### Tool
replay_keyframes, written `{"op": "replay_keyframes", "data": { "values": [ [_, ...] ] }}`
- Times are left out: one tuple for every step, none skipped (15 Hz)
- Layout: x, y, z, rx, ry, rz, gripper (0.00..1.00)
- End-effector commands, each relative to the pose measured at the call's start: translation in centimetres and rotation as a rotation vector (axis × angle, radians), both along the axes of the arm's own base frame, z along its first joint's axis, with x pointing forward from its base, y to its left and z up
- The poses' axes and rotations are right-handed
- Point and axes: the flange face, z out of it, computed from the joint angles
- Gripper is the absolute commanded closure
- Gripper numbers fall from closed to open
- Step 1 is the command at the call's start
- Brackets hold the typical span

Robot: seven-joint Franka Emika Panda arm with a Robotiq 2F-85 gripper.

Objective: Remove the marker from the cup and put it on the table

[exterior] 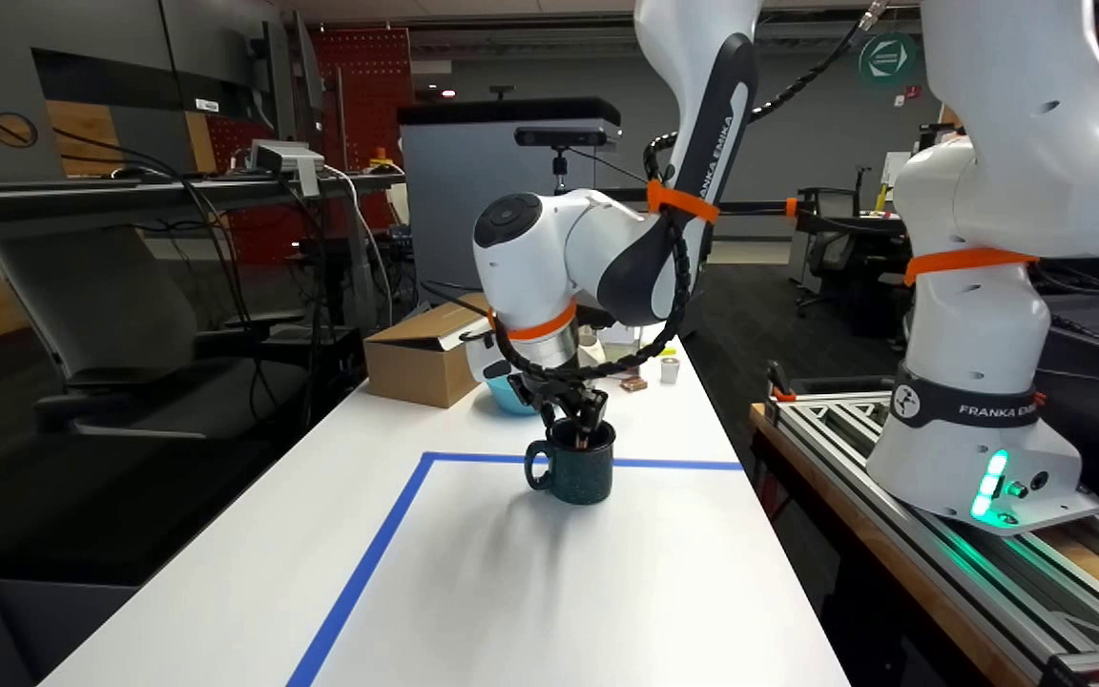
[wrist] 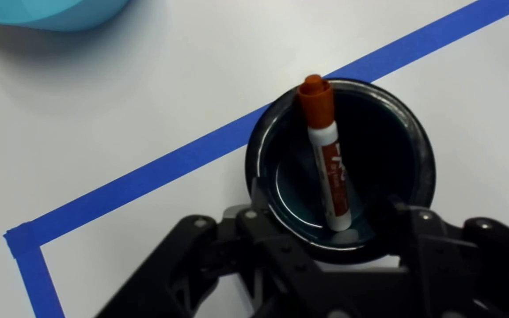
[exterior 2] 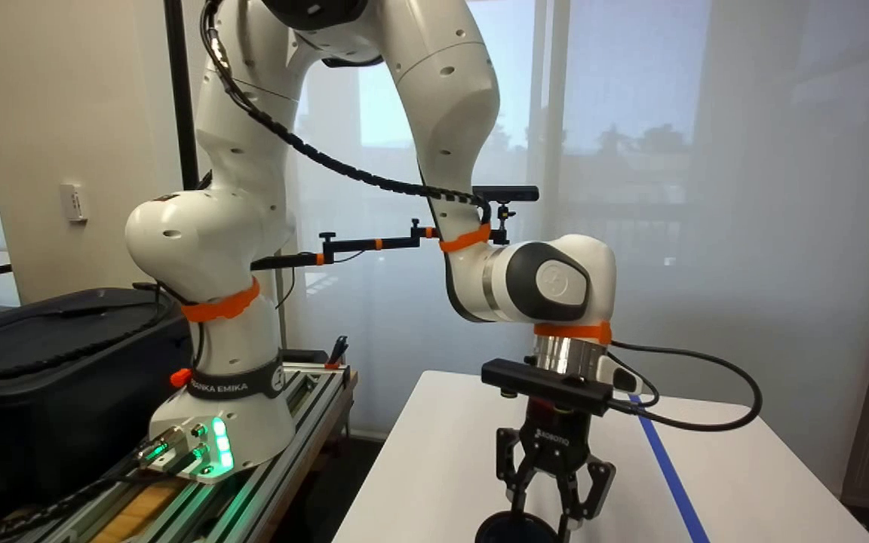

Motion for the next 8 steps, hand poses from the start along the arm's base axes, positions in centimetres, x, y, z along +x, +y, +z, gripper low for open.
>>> {"op": "replay_keyframes", "data": {
  "values": [
    [0.95,-0.64,-1.17,-0.015,-0.002,-0.014,0.45],
    [1.10,-0.78,-1.50,-0.014,0.002,-0.019,0.45],
    [1.25,-0.89,-1.65,-0.016,0.003,-0.021,0.53],
    [1.41,-1.04,-1.78,-0.016,0.003,-0.024,0.56],
    [1.61,-1.20,-1.77,-0.019,0.002,-0.026,0.62],
    [1.72,-1.35,-1.83,-0.021,0.001,-0.028,0.58],
    [1.78,-1.39,-1.91,-0.022,0.000,-0.028,0.55],
    [1.84,-1.42,-1.87,-0.024,0.000,-0.028,0.56]
  ]
}}
